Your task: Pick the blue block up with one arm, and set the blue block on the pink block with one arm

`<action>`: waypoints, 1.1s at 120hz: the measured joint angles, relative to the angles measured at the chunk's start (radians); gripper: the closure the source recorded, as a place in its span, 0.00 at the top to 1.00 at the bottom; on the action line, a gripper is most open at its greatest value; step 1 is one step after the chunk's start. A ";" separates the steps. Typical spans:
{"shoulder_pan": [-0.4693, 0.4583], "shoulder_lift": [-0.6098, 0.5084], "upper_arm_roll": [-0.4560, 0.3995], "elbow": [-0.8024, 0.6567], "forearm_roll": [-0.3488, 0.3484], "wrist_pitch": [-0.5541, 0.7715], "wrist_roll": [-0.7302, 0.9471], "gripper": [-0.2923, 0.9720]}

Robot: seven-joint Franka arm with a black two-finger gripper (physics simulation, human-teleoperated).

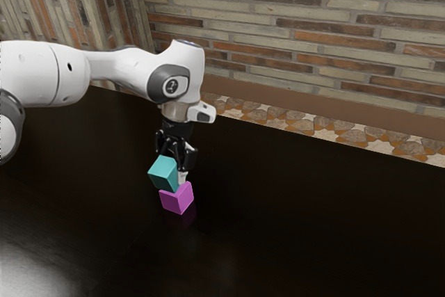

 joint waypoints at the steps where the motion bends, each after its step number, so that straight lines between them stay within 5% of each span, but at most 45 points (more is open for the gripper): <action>1: 0.000 0.001 0.000 0.001 0.000 0.001 0.001 0.44; 79: 0.010 -0.010 -0.005 0.026 0.024 0.020 0.044 0.74; 132: 0.007 -0.310 -0.041 0.056 0.022 -0.071 0.062 0.77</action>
